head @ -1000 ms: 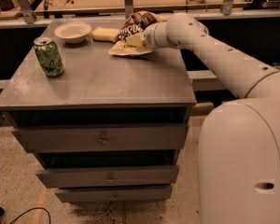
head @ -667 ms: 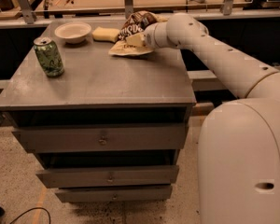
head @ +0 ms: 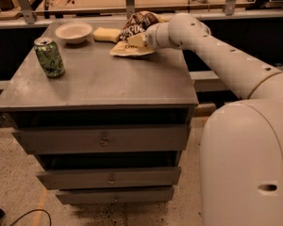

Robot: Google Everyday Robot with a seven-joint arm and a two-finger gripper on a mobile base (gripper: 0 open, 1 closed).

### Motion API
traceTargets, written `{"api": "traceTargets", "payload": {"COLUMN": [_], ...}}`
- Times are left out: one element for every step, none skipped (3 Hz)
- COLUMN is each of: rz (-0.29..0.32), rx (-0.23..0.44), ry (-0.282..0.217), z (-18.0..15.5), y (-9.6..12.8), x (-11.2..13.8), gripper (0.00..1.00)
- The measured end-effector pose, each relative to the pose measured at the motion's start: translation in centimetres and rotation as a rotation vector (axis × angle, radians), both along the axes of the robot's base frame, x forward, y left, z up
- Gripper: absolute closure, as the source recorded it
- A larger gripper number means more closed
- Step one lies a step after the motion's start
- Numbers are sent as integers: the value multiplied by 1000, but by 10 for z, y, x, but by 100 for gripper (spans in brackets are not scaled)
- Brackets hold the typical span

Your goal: Pick brown chip bag

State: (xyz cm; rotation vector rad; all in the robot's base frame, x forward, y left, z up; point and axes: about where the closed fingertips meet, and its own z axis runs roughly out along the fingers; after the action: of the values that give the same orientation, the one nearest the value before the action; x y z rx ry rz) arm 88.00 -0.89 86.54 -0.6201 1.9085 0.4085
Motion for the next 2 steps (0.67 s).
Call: {"api": "traceTargets", "payload": {"rz": [0, 0], "rx": [0, 0], "ry": [0, 0], "z": [0, 0], "y": [0, 0], "x": [0, 0], "gripper": [100, 100]}}
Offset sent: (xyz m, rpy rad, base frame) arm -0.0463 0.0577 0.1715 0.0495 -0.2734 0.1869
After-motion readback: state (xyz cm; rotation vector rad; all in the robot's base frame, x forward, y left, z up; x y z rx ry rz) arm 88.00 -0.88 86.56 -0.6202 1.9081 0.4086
